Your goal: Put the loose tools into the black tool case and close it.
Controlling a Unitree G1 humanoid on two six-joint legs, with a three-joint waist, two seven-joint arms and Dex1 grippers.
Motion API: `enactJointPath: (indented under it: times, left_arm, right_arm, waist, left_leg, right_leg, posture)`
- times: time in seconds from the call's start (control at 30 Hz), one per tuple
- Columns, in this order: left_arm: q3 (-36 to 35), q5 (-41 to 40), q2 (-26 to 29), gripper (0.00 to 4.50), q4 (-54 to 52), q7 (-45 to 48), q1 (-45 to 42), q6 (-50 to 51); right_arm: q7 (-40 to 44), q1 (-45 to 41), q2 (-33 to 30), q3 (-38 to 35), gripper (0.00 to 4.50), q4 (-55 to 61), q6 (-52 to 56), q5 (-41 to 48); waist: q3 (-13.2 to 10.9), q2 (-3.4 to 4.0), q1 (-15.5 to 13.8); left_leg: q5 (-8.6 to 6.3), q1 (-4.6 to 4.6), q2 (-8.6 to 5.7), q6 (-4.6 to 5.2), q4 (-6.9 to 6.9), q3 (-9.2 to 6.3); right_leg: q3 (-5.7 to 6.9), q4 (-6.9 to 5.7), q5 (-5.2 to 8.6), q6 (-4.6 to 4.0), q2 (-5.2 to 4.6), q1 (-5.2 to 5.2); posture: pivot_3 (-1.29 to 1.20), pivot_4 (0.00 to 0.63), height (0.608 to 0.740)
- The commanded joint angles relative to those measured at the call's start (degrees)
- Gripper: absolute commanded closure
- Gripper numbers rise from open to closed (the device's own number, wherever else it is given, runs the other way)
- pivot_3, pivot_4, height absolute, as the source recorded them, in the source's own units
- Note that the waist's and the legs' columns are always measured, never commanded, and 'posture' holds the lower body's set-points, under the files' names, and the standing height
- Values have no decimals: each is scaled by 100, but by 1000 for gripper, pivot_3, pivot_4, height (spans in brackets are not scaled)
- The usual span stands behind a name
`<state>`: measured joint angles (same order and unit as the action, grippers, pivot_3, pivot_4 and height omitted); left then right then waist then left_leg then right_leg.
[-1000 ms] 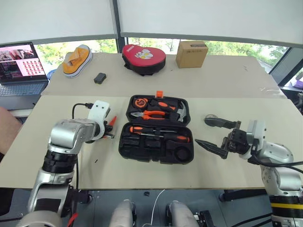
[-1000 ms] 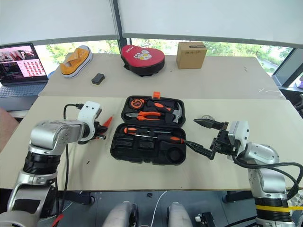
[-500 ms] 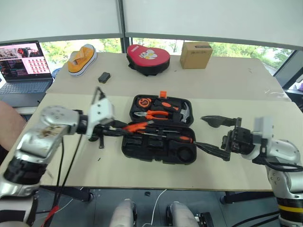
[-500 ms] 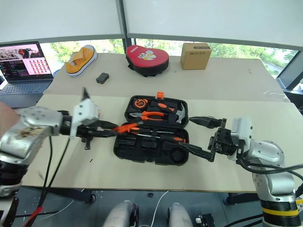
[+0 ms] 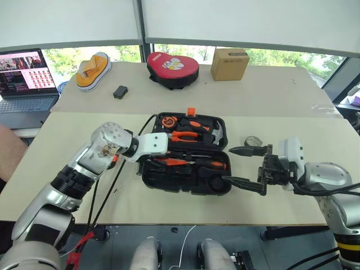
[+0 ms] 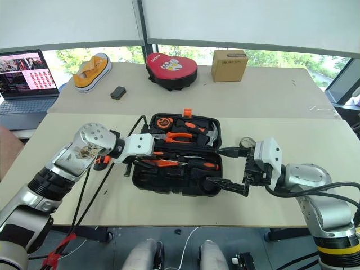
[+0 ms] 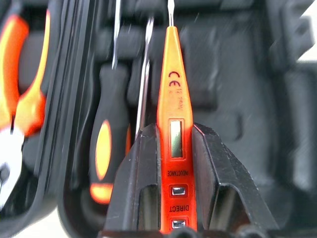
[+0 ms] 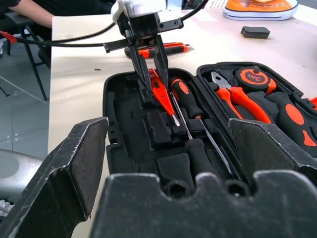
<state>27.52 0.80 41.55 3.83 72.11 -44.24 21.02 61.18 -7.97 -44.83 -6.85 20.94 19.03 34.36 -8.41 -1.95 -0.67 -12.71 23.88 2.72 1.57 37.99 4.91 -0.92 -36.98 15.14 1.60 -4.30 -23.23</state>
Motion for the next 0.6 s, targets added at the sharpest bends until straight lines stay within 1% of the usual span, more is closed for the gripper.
enactJointPath:
  times: [0.03, 0.27, 0.6]
  left_arm:
    - [107, 251, -41, 4022, -23, 114, -130, -16]
    - [163, 358, -316, 4022, 68, 211, -142, -130]
    - [161, 511, -346, 4022, 45, 368, -76, -136]
  right_arm:
    - [-51, 35, -53, -127, 0, 234, 26, 27]
    - [-102, 75, -13, -116, 0, 199, -10, -23]
    - [-131, 77, 68, -57, 0, 131, -50, -123]
  waist:
    - [0, 0, -4]
    - [0, 1, -23]
    - [0, 1, -4]
  left_leg:
    - [0, 0, 0, 0, 1, 0]
    - [0, -2, 0, 0, 2, -5]
    - [-6, 7, 0, 11, 22, -11]
  right_leg:
    - [0, 0, 0, 1, -1, 1]
    - [0, -2, 0, 1, -1, 3]
    - [1, -4, 1, 5, 0, 5]
  posture:
    - [0, 150, 740]
    - [0, 150, 740]
    - [0, 150, 740]
